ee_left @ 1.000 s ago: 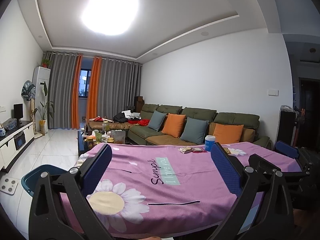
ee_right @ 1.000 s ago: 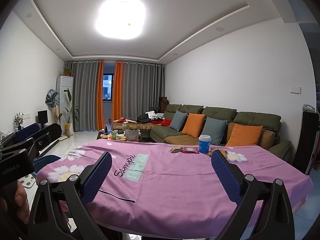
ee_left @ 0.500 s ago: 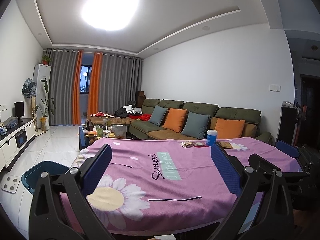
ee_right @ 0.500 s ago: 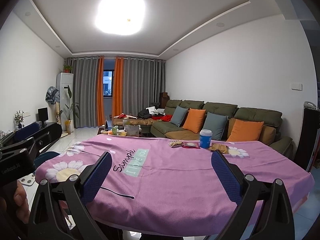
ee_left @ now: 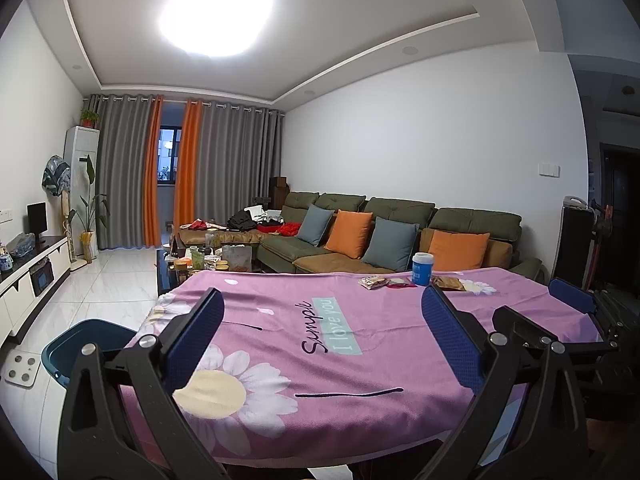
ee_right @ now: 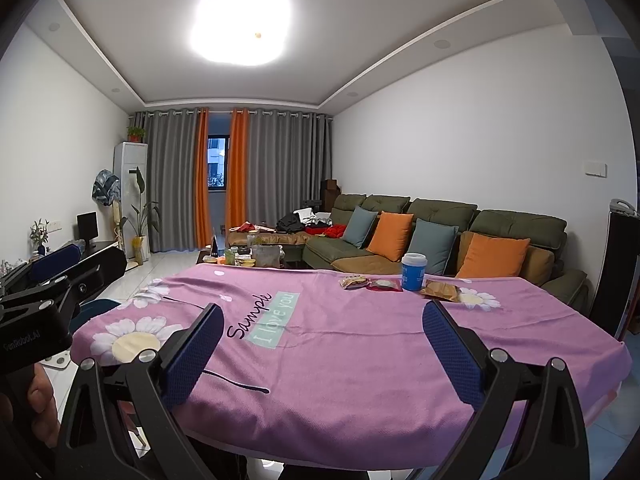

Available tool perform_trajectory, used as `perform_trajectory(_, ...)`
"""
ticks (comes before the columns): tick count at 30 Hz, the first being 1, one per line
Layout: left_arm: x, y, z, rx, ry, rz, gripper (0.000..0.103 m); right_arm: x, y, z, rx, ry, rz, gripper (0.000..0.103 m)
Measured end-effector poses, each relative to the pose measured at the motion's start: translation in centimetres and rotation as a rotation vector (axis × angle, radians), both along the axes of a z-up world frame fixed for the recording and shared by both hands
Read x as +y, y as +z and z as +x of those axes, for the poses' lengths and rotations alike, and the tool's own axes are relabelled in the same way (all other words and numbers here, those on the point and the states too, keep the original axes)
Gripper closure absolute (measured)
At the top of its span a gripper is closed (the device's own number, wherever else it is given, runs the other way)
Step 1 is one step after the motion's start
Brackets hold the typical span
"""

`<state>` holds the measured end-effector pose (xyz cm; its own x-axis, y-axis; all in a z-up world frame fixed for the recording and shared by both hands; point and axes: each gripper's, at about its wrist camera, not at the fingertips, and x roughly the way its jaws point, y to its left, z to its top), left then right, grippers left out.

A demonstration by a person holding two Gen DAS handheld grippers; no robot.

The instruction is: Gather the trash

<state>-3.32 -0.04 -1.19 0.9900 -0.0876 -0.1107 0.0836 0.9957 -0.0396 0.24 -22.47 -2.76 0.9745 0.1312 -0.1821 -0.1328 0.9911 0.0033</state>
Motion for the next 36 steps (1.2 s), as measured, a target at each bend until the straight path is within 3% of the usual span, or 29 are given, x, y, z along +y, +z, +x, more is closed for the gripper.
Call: perform_trajectory(36, -0.1, -0.7, 1.2, 0.037, 0.007, -0.009, 0.006, 0.5, -0.5, 2.0, 0.043, 0.021, -0.009, 0.007)
